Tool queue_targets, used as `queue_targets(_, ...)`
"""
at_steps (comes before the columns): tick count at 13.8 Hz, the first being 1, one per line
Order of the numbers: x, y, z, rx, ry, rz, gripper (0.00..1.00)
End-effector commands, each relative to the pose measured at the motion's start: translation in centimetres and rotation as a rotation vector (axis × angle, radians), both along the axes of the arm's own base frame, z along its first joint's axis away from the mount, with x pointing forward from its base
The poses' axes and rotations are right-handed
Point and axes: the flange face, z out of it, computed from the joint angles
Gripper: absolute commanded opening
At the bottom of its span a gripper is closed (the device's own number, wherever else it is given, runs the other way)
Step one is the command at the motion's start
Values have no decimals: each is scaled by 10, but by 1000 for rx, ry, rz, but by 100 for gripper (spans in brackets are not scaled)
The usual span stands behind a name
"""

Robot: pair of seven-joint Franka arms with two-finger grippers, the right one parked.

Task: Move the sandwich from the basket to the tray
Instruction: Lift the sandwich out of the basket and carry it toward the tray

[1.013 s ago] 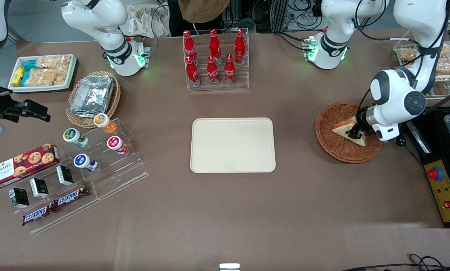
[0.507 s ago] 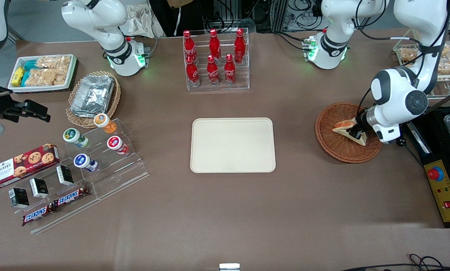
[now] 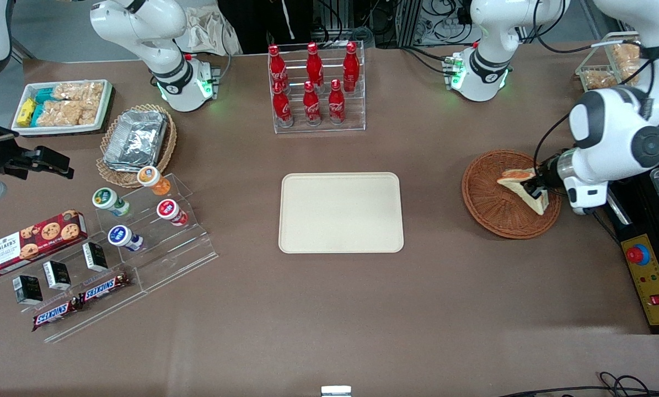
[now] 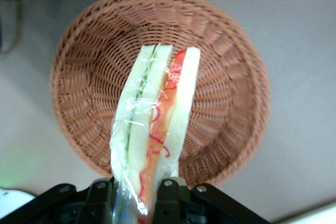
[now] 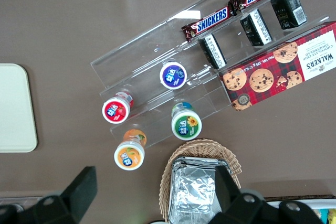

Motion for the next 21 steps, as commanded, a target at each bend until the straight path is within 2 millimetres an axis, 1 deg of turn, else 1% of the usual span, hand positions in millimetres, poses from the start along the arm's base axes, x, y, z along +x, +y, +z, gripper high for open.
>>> queue_targets(1,22,-2,63,-7,-7,-52,23)
queue_targets(2,28,-3,84,-12,-18,-77,23)
queue_targets(4,36,-14,122,-29,-32,-164,23)
queue_targets(5,37,-21,135,-38,-35,-213,23)
queue_targets(6,37,-33,141,-50,-38,-277,23)
queue_targets(7,36,-51,143,-60,-40,-346,23)
queue_targets(8,34,-73,143,-66,-38,-401,23)
queue_targets(10,30,-119,135,-74,-26,-486,23)
queue_targets(13,27,-167,127,-84,-31,-567,23)
queue_targets(15,27,-203,114,-97,-48,-613,23)
queue_targets(17,29,-231,96,-77,-61,-615,25)
queue_targets(19,27,-266,70,-28,-64,-655,25)
queue_targets(21,29,-293,49,-22,-77,-639,25)
